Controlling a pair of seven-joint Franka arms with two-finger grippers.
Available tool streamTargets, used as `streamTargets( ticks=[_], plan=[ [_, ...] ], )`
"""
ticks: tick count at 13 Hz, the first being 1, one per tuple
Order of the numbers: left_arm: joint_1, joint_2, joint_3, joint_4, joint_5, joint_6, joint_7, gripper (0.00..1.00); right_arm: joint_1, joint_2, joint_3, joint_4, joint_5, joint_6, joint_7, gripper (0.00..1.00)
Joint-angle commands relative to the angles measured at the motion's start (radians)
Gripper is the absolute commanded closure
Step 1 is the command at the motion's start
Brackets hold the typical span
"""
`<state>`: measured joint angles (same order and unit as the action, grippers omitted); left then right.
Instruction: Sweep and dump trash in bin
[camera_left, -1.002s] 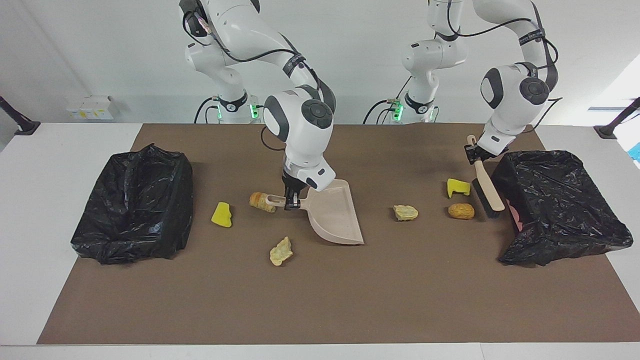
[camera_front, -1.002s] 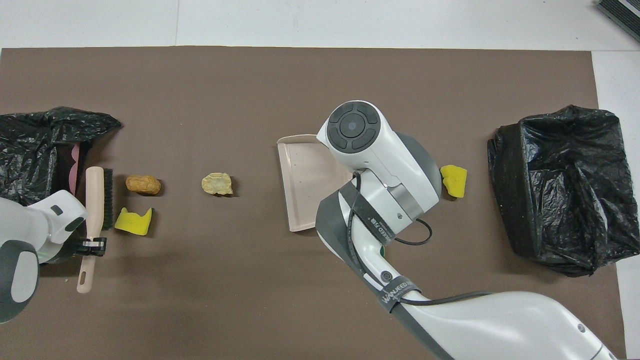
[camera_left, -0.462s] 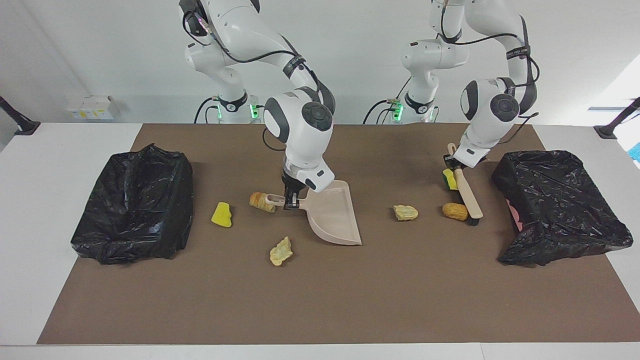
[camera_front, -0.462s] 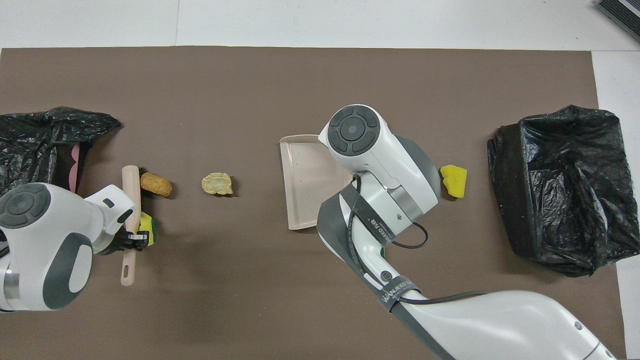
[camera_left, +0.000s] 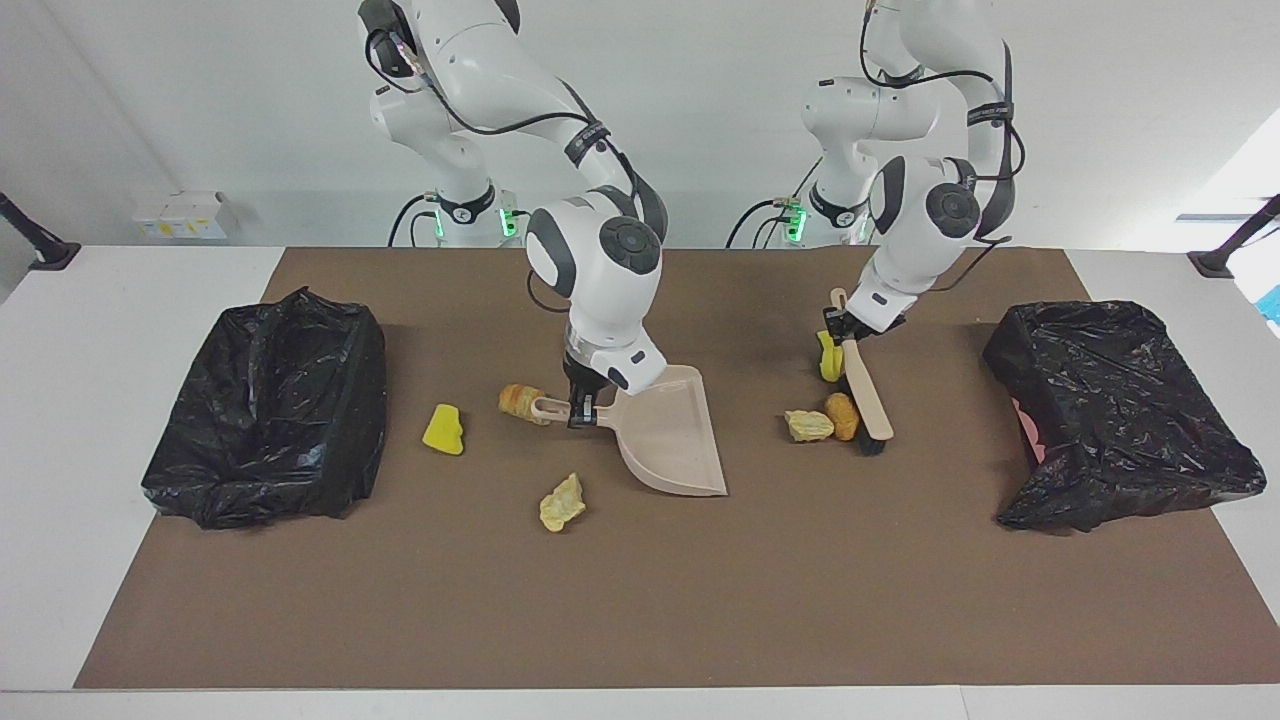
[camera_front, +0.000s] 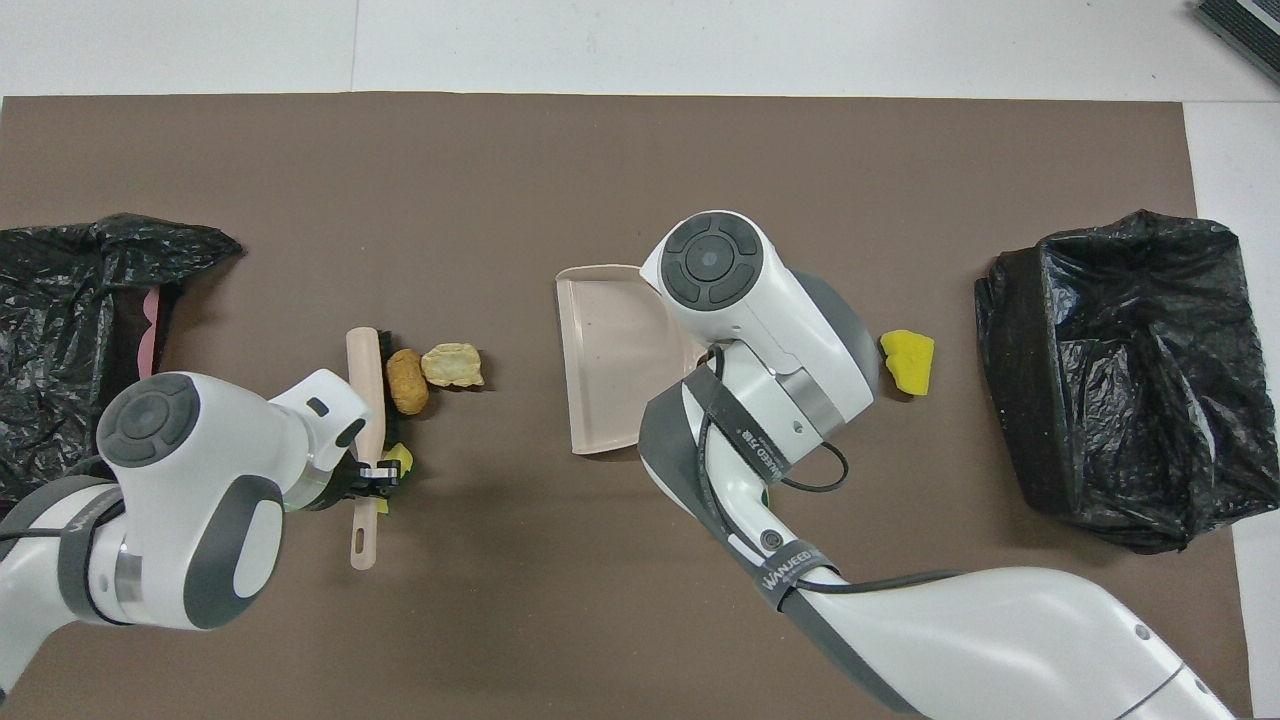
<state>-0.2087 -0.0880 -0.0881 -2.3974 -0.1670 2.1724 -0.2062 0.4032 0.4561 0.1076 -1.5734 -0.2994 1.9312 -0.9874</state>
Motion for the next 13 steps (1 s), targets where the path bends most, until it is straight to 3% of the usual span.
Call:
streamTargets(
  ticks=[1, 4, 8, 10, 13],
  plan=[
    [-0.125, 0.123, 0.013, 0.104, -0.032, 0.033, -0.115, 1.00, -0.018, 0.006, 0.012, -0.010, -0.003, 0.043, 0.050, 1.00],
    [-0.228, 0.146, 0.010, 0.164, -0.126, 0.036, -0.131, 1.00, -0.020, 0.006, 0.012, -0.011, -0.003, 0.049, 0.050, 1.00],
    [-0.371, 0.154, 0.010, 0.205, -0.163, 0.087, -0.133, 1.00, -0.026, 0.010, 0.012, -0.011, -0.003, 0.055, 0.049, 1.00],
    [-0.383, 0.172, 0.011, 0.276, -0.183, 0.064, -0.191, 1.00, -0.026, 0.010, 0.012, -0.011, -0.003, 0.055, 0.049, 1.00],
    [-0.368, 0.152, 0.021, 0.285, -0.180, 0.023, -0.347, 1.00, -0.026, 0.010, 0.012, -0.011, -0.004, 0.055, 0.049, 1.00]
  ],
)
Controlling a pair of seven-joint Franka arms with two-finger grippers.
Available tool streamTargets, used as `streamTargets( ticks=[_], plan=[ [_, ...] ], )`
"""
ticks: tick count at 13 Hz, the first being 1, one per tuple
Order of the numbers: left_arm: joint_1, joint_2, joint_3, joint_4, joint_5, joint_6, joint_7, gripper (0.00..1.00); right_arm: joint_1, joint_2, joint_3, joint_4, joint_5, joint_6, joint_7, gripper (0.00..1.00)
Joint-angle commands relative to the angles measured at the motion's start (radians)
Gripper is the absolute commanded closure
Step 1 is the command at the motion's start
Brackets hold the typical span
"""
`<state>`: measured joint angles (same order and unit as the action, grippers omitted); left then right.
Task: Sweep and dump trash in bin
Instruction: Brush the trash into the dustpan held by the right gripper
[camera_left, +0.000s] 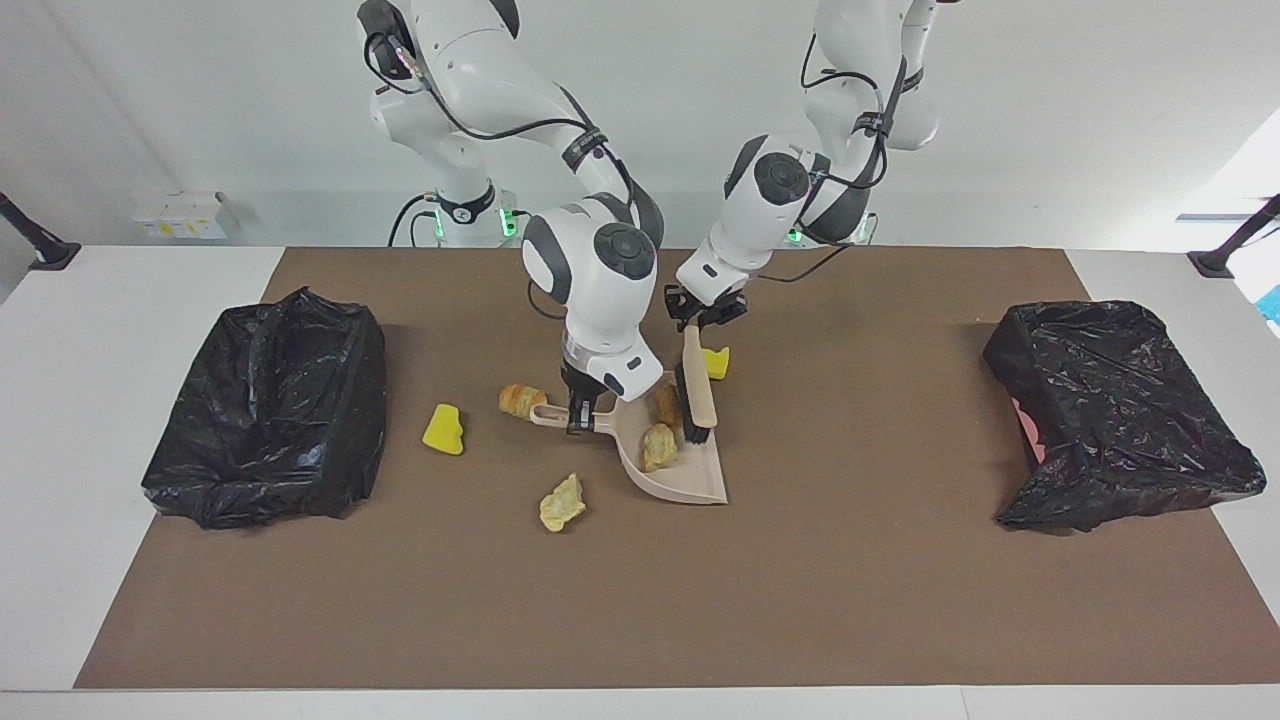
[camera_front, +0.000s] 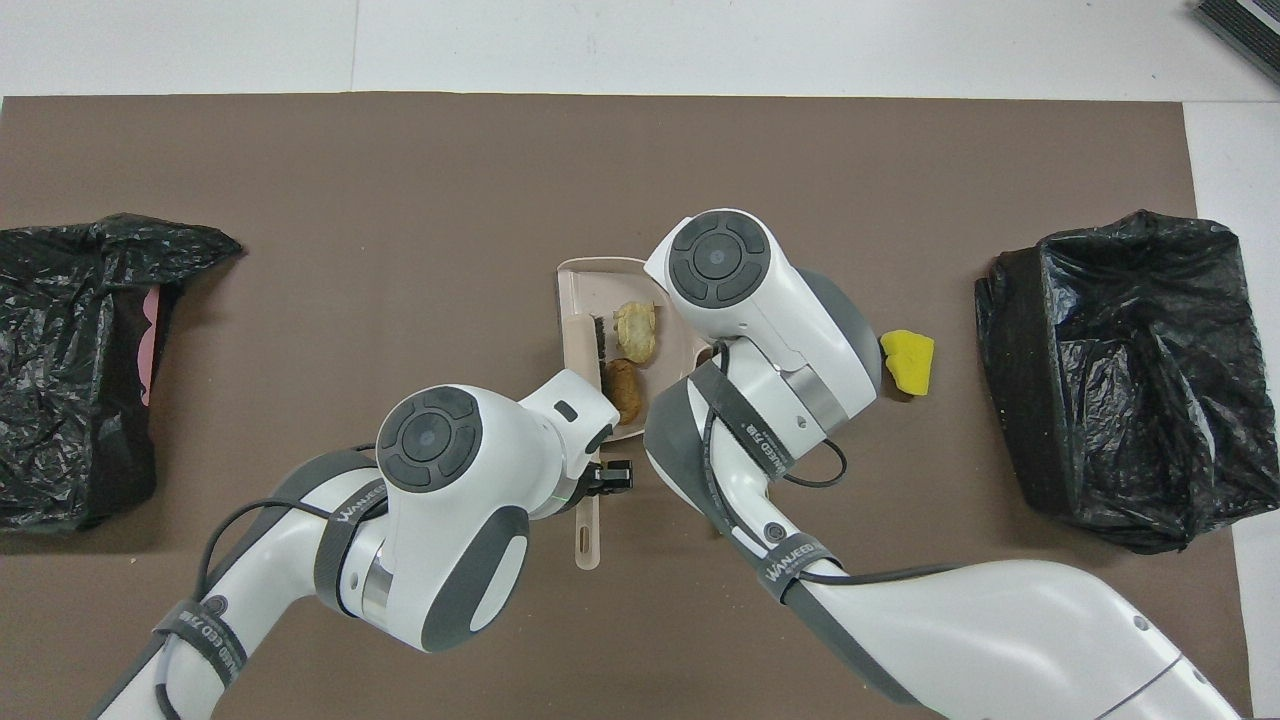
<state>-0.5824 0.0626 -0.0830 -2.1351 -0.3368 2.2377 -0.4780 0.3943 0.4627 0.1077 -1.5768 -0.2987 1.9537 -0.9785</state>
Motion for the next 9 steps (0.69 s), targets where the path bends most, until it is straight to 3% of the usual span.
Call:
streamTargets(
  ticks=[1, 5, 9],
  plan=[
    [0.025, -0.001, 0.019, 0.023, 0.002, -0.082, -0.167, 1.00, -0.017, 0.004, 0.010, -0.008, -0.005, 0.034, 0.029, 1.00],
    [0.111, -0.015, 0.019, 0.017, 0.005, -0.214, -0.425, 1.00, -0.026, 0.002, 0.010, 0.000, -0.025, 0.021, -0.054, 1.00],
    [0.089, -0.072, 0.009, -0.028, 0.007, -0.357, -0.591, 1.00, -0.040, -0.001, 0.007, -0.003, -0.050, 0.014, -0.196, 1.00]
  ],
)
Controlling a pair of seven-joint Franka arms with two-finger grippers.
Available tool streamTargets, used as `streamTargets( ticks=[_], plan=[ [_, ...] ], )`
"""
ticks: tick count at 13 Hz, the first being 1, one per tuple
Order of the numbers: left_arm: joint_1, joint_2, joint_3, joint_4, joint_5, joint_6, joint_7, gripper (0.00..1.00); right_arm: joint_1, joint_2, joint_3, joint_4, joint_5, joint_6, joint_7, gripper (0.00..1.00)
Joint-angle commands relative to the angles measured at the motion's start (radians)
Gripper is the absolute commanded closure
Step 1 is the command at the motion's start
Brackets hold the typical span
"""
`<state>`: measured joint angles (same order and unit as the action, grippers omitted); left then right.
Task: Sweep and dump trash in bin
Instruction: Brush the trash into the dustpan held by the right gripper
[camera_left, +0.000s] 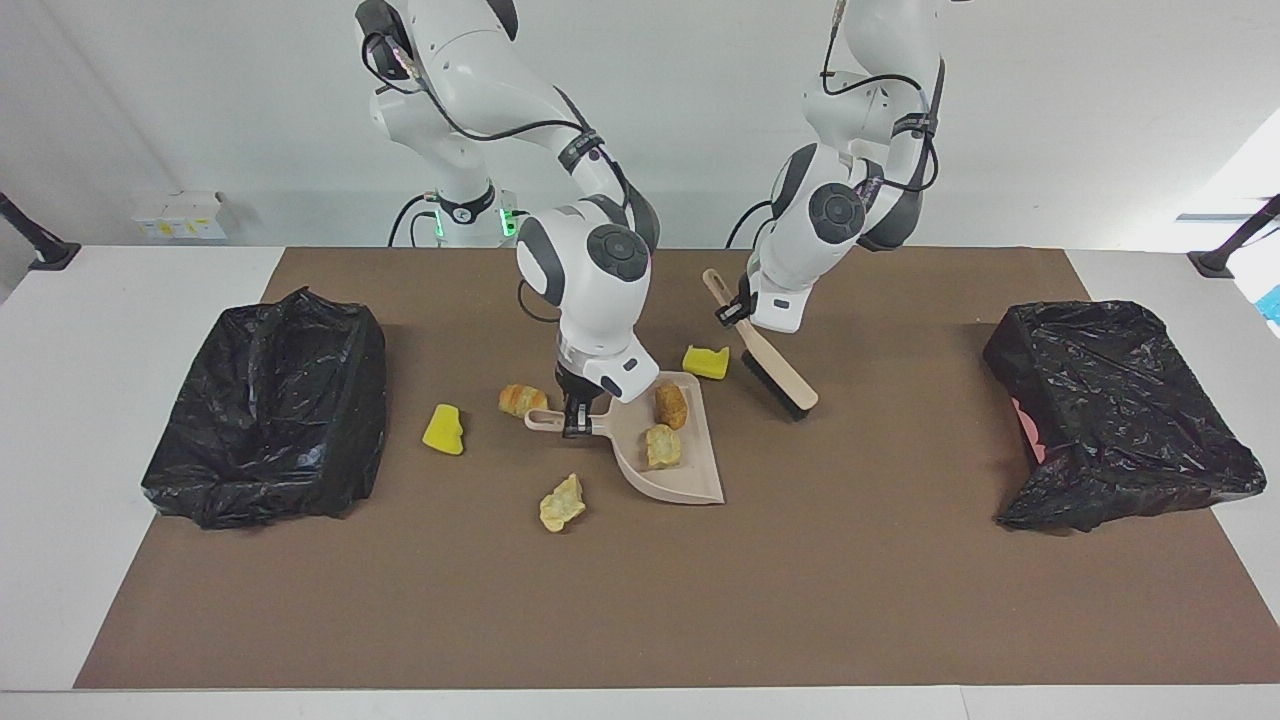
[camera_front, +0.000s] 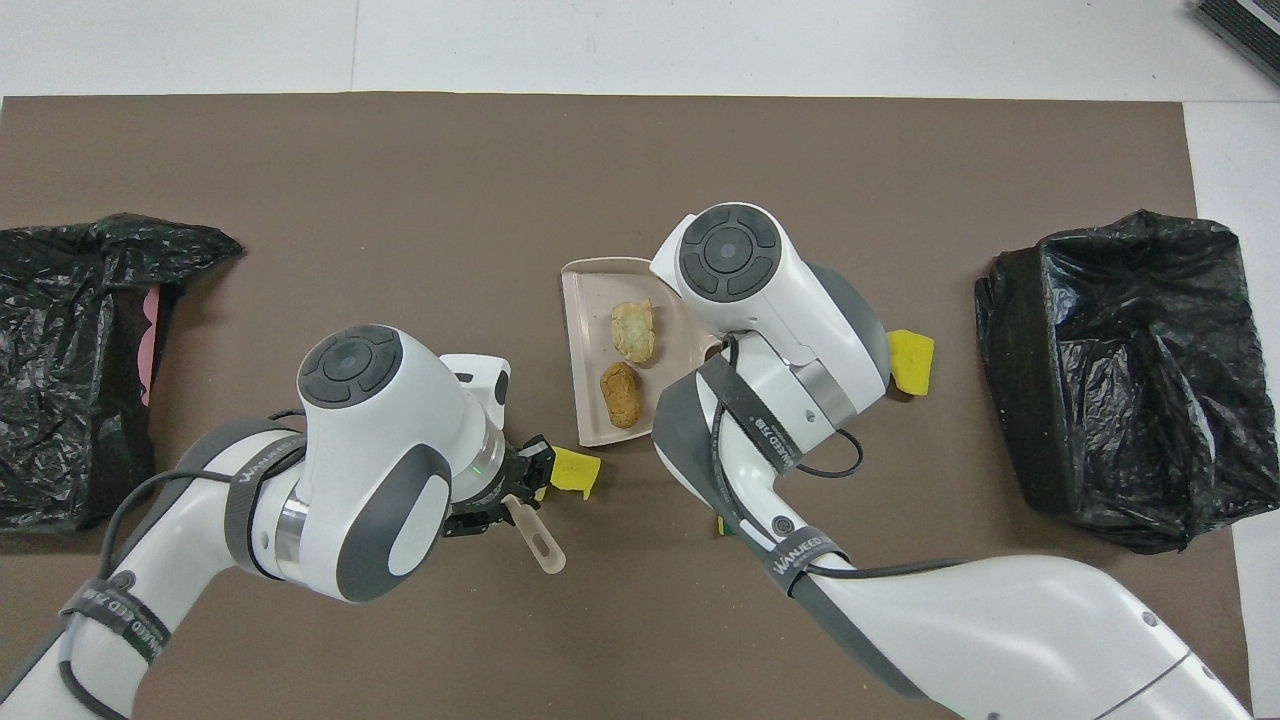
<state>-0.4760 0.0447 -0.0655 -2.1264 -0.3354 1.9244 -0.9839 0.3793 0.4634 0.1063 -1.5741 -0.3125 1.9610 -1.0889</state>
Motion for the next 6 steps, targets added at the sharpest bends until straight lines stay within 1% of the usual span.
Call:
streamTargets(
  ticks=[1, 3, 4, 6],
  plan=[
    [-0.059, -0.081, -0.010, -0.071, 0.006, -0.032, -0.117, 1.00, -0.033, -0.002, 0.010, -0.004, -0.037, 0.007, -0.109, 1.00],
    [-0.136, -0.135, -0.010, -0.150, 0.006, 0.008, -0.163, 1.00, -0.033, -0.006, 0.009, -0.009, -0.037, -0.001, -0.150, 1.00],
    [-0.177, -0.144, -0.010, -0.180, 0.006, 0.046, -0.186, 1.00, -0.033, -0.009, 0.009, -0.011, -0.037, -0.010, -0.164, 1.00],
    [-0.229, -0.128, -0.010, -0.210, 0.001, 0.137, -0.217, 1.00, -0.042, -0.014, 0.010, -0.033, -0.037, 0.005, -0.224, 1.00]
  ],
)
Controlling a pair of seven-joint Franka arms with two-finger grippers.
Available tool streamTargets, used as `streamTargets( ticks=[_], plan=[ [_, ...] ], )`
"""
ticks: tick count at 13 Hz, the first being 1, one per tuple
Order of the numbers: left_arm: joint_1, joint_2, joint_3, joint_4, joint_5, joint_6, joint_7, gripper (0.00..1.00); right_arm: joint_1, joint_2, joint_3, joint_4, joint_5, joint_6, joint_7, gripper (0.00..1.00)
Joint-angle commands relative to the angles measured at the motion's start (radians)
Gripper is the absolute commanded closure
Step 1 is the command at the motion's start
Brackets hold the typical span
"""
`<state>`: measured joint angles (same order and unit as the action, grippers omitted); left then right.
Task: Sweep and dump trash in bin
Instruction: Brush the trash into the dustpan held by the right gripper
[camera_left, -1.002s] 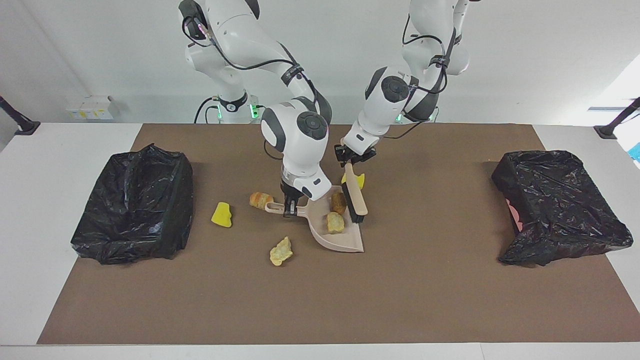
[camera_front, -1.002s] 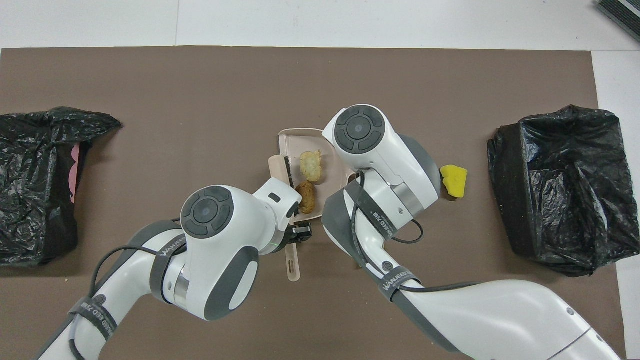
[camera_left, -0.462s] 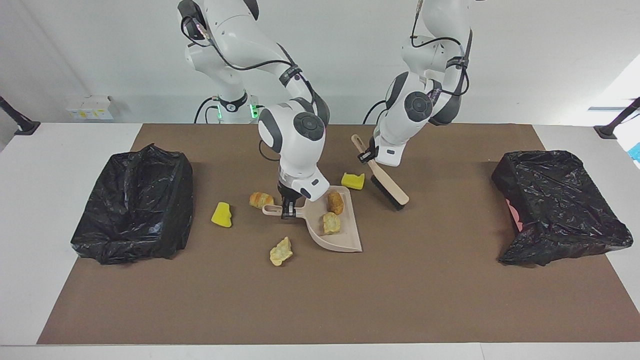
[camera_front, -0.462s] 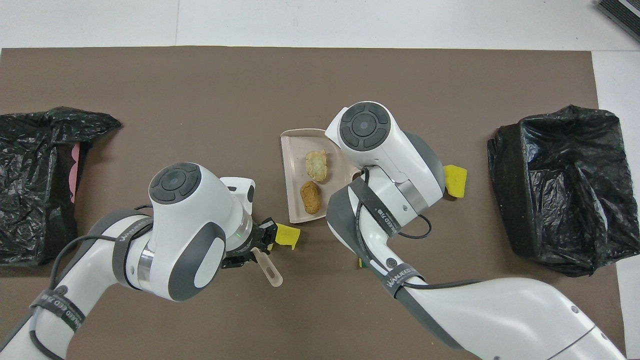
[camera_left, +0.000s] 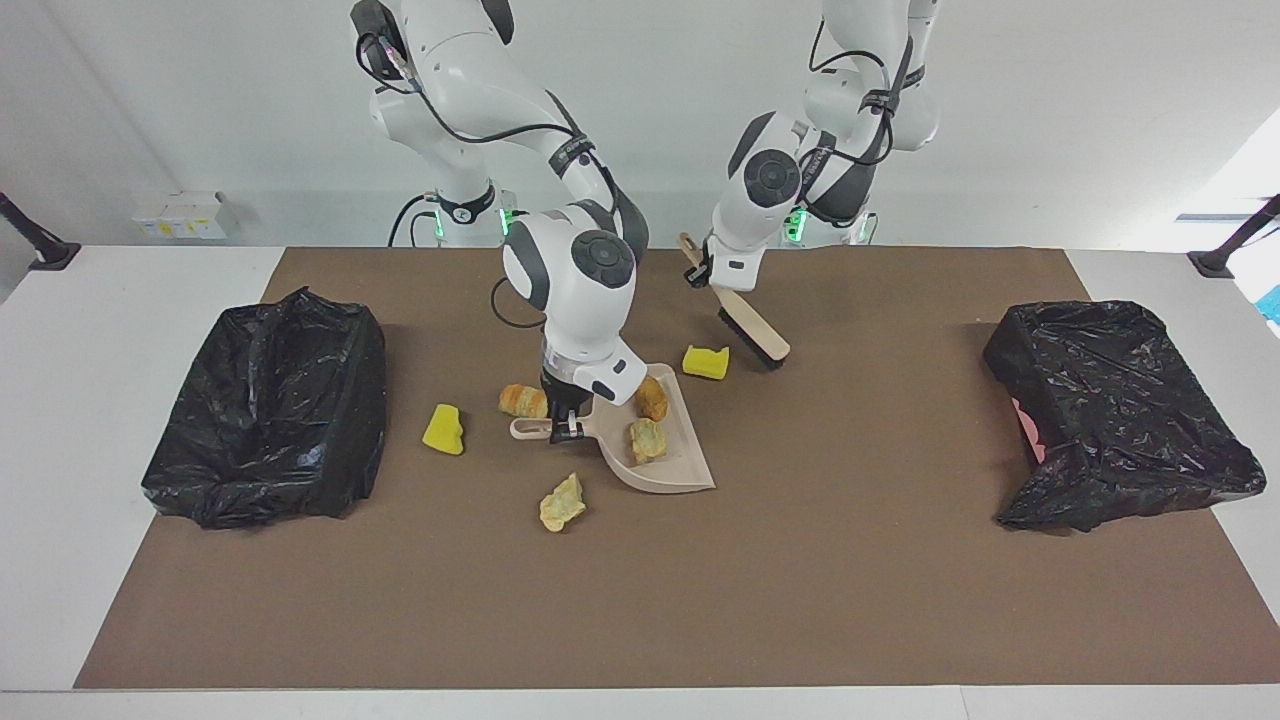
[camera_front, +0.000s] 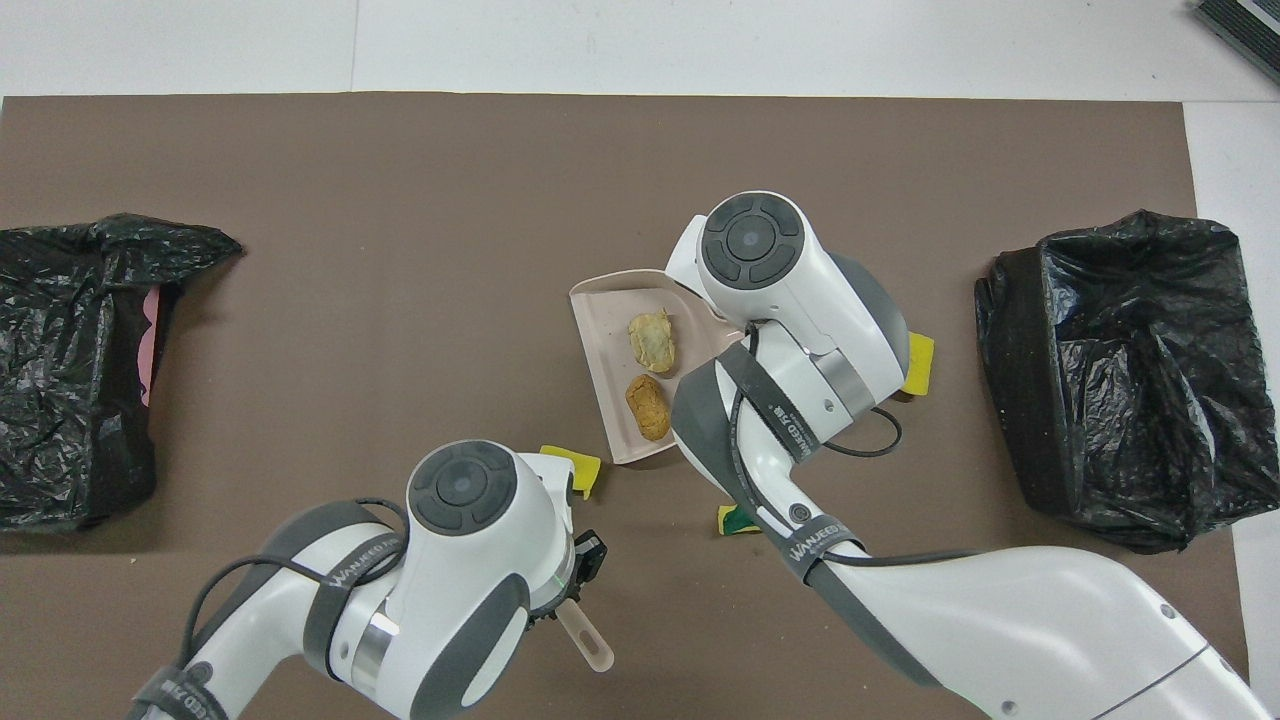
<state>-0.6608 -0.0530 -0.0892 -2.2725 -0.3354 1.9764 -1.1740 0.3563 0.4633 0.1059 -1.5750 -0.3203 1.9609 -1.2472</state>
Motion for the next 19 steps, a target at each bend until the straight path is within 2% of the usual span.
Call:
streamTargets(
  ticks=[1, 2, 4, 7, 13, 15, 17, 19],
  plan=[
    [-0.054, -0.027, 0.013, -0.064, -0.008, 0.128, -0.027, 1.00, -0.031, -0.014, 0.011, -0.034, -0.029, 0.016, -0.078, 1.00],
    [-0.063, -0.019, 0.013, -0.062, -0.011, 0.186, -0.024, 1.00, -0.031, -0.014, 0.011, -0.036, -0.029, 0.021, -0.075, 1.00],
    [-0.062, 0.045, 0.013, -0.041, -0.020, 0.283, -0.013, 1.00, -0.036, -0.012, 0.011, -0.039, -0.028, 0.039, -0.071, 1.00],
    [-0.046, 0.128, 0.013, 0.049, -0.039, 0.410, 0.014, 1.00, -0.040, -0.011, 0.011, -0.043, -0.026, 0.062, -0.069, 1.00],
    [-0.059, 0.255, -0.009, 0.188, -0.047, 0.551, 0.172, 1.00, -0.049, -0.008, 0.011, -0.040, -0.025, 0.064, -0.069, 1.00],
    [-0.046, 0.262, -0.004, 0.215, -0.047, 0.555, 0.178, 1.00, -0.051, -0.006, 0.011, -0.037, -0.019, 0.062, -0.067, 1.00],
    [-0.045, 0.256, 0.003, 0.202, -0.039, 0.527, 0.180, 1.00, -0.056, -0.006, 0.012, -0.031, -0.010, 0.062, -0.060, 1.00],
    [0.010, 0.251, 0.005, 0.202, -0.034, 0.416, 0.239, 1.00, -0.072, -0.006, 0.012, -0.030, -0.005, 0.064, -0.049, 1.00]
  ],
)
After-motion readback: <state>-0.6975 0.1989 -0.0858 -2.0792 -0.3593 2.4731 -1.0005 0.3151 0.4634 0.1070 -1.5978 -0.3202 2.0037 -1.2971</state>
